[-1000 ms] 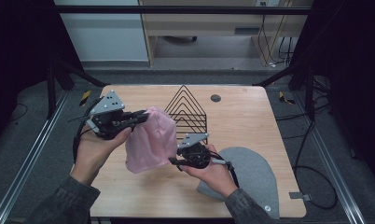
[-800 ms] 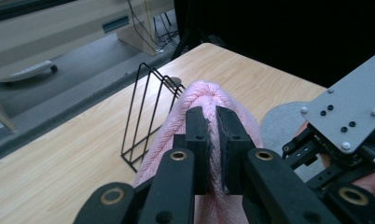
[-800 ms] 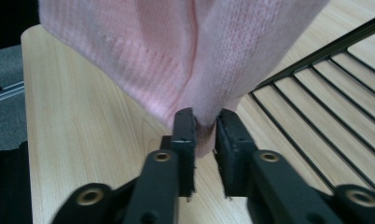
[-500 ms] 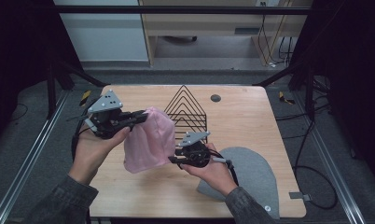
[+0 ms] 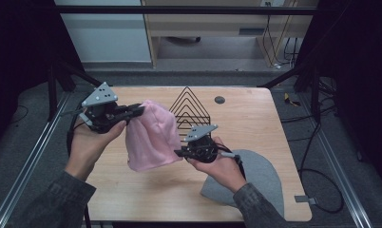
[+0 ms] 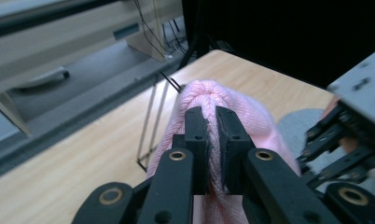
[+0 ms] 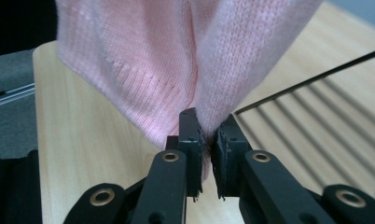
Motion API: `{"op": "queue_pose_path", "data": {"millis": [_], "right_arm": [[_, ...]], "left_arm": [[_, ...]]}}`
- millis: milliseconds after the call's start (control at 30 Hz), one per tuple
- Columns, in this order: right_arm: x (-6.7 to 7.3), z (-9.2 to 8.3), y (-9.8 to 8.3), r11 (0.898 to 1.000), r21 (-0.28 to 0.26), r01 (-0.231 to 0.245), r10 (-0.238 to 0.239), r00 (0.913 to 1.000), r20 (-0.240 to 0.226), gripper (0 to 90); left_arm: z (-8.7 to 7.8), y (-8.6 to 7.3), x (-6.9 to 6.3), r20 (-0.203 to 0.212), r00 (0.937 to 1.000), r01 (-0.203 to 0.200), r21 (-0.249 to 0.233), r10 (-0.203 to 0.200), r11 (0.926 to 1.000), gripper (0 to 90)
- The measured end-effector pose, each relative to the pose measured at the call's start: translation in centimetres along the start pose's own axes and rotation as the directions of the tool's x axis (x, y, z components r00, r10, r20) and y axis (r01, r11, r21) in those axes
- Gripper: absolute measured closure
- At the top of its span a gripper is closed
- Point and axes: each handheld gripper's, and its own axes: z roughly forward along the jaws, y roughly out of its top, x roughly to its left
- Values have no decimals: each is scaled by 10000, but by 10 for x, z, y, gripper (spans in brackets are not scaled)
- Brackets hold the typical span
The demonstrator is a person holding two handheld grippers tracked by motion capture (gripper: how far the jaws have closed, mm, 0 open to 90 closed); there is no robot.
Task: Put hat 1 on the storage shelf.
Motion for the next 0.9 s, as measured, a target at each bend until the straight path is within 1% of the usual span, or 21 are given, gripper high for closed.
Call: {"op": "queue_pose_path", "data": {"millis": [100, 200, 233, 333, 400, 467, 533, 600, 700, 800, 867, 900], "right_arm": [[-7, -14, 14, 9997, -126, 210, -207, 9996, 197, 831], [-16, -28, 28, 9991, -277, 314, -303, 9987, 414, 831], [-19, -31, 33, 9988, -319, 376, -360, 9981, 498, 831], [-29, -41, 48, 9982, -424, 414, -382, 9966, 727, 831], [-35, -44, 58, 9980, -504, 379, -340, 9965, 767, 832], [-40, -45, 66, 9979, -468, 438, -396, 9953, 883, 831], [-44, -44, 72, 9978, -375, 555, -514, 9936, 1011, 831], [-49, -42, 76, 9975, -377, 598, -554, 9926, 1081, 832], [-51, -40, 78, 9976, -431, 539, -490, 9930, 1079, 832], [-55, -37, 80, 9972, -484, 579, -521, 9923, 1120, 832], [-58, -36, 82, 9970, -544, 548, -482, 9921, 1162, 832], [-60, -35, 84, 9968, -608, 520, -445, 9919, 1187, 832]], "left_arm": [[0, 13, 6, -170, 9997, -195, -187, 192, 9996, 834], [2, 27, 14, -413, 9986, -341, -321, 328, 9989, 833], [3, 32, 17, -506, 9981, -378, -452, 355, 9983, 833], [4, 45, 26, -572, 9983, -112, -835, 65, 9964, 833], [5, 54, 31, -654, 9979, -89, -936, 27, 9956, 833], [6, 62, 33, -696, 9976, -54, -1001, -15, 9950, 833], [7, 69, 33, -797, 9968, -156, -1043, 73, 9944, 833], [8, 74, 32, -794, 9968, -211, -1083, 125, 9939, 833], [10, 79, 32, -803, 9967, -168, -1067, 82, 9942, 833], [13, 85, 34, -877, 9960, -249, -1104, 152, 9936, 832], [17, 90, 35, -973, 9950, -322, -1212, 205, 9921, 831], [18, 92, 36, -957, 9952, -323, -1264, 202, 9915, 831]]}}
